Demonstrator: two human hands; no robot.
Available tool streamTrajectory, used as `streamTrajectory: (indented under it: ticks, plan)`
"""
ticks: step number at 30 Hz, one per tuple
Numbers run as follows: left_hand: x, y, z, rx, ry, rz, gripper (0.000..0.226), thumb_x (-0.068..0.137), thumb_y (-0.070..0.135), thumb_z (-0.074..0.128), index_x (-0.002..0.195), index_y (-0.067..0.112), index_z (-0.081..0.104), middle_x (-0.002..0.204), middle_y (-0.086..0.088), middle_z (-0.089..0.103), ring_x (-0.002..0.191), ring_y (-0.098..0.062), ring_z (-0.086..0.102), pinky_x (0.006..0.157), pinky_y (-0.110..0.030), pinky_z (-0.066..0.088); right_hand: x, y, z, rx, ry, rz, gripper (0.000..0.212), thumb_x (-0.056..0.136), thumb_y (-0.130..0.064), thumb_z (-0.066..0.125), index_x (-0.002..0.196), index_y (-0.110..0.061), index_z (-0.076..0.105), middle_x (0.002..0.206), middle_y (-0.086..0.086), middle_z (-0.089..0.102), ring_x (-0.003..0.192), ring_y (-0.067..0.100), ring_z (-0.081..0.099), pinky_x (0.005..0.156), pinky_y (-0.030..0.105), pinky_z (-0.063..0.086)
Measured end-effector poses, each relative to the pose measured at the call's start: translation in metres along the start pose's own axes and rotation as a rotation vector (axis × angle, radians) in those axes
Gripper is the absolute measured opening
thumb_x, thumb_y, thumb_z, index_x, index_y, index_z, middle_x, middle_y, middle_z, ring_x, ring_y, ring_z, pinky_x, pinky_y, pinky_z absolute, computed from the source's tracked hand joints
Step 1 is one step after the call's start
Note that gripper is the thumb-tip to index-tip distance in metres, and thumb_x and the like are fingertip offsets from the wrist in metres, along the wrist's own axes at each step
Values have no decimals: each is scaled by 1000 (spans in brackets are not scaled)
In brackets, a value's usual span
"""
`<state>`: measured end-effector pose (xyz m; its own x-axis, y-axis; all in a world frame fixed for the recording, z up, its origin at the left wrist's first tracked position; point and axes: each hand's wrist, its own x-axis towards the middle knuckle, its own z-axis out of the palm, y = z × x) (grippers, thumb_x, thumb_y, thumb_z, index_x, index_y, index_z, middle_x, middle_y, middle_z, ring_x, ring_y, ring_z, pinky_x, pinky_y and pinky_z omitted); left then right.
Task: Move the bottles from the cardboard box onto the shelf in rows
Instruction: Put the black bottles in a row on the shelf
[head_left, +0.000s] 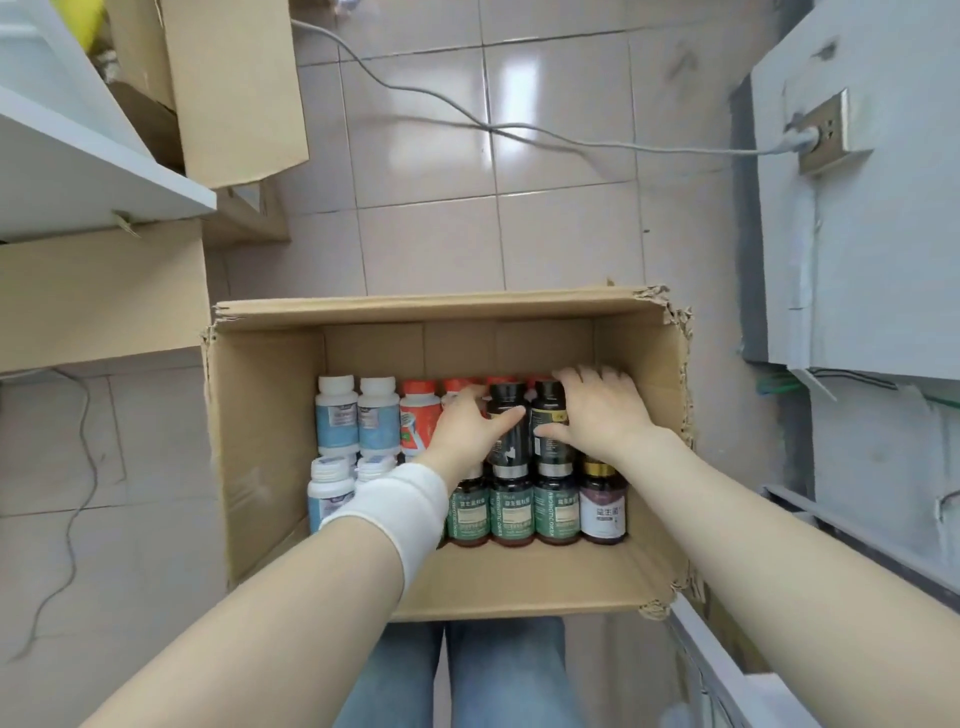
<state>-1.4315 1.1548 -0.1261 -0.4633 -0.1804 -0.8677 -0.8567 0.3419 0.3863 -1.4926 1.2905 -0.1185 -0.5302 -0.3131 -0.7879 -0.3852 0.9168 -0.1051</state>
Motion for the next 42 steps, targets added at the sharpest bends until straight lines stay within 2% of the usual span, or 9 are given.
streamTrajectory:
  ticks: [6,11,16,20,24,28,32,36,42]
  plan:
    - [2,-1,-6,-66,-66,-17,63,87,35,64,137,6,40,138,-9,50,124,-22,49,95,-25,39,9,3,-3,159,-44,26,76,75,-54,66,135,-18,39,134,9,51,126,31,39,103,38,31]
    - [-11,-2,-27,-169,12,1,62,85,37,65,135,10,41,133,-6,50,120,-21,50,102,-35,42,-7,8,-8,535,148,37,73,69,-36,79,131,-20,44,128,9,53,121,27,45,98,36,38]
    - [-47,8,-61,-325,-18,80,38,92,32,57,124,14,46,101,15,53,92,-2,55,76,-22,46,-54,5,-26,1073,232,56,66,70,-18,80,125,-28,44,122,0,50,109,17,53,96,32,45]
    - [-89,20,-82,-373,-83,153,43,89,41,57,125,20,45,114,12,50,108,-7,50,95,-33,44,-104,-11,-35,1374,223,97,67,73,-16,77,125,-34,39,116,-3,50,107,16,55,91,37,50]
    - [-140,31,-104,-430,-171,260,39,68,55,65,101,36,57,109,7,63,111,-17,59,105,-49,41,-158,-37,-41,1628,309,199,62,73,-19,77,126,-22,44,124,5,55,116,21,55,97,43,48]
    - [-188,29,-124,-468,-277,344,54,56,64,70,101,36,58,115,-2,64,116,-27,58,102,-55,41,-223,-77,-45,1948,440,172,99,31,-50,90,117,-15,56,102,2,71,95,17,68,80,35,56]
    - [-244,12,-141,-453,-361,438,70,53,72,72,107,31,58,121,-8,65,116,-33,58,99,-57,43,-294,-132,-33,2283,582,95,54,65,-27,76,112,-12,57,87,2,72,77,16,68,57,24,56]
    - [-302,-2,-148,-399,-482,439,112,43,82,68,135,22,43,137,-11,53,126,-32,51,103,-56,39,-360,-177,-11,2425,672,66,98,38,-38,91,122,-7,53,104,13,69,83,22,71,68,33,58]
    - [-397,6,-126,-335,-769,473,39,98,37,40,121,7,49,98,-10,66,76,-20,68,66,-31,58,-462,-204,17,2390,878,56,95,33,-45,92,113,-7,58,97,7,73,85,19,70,76,38,56]
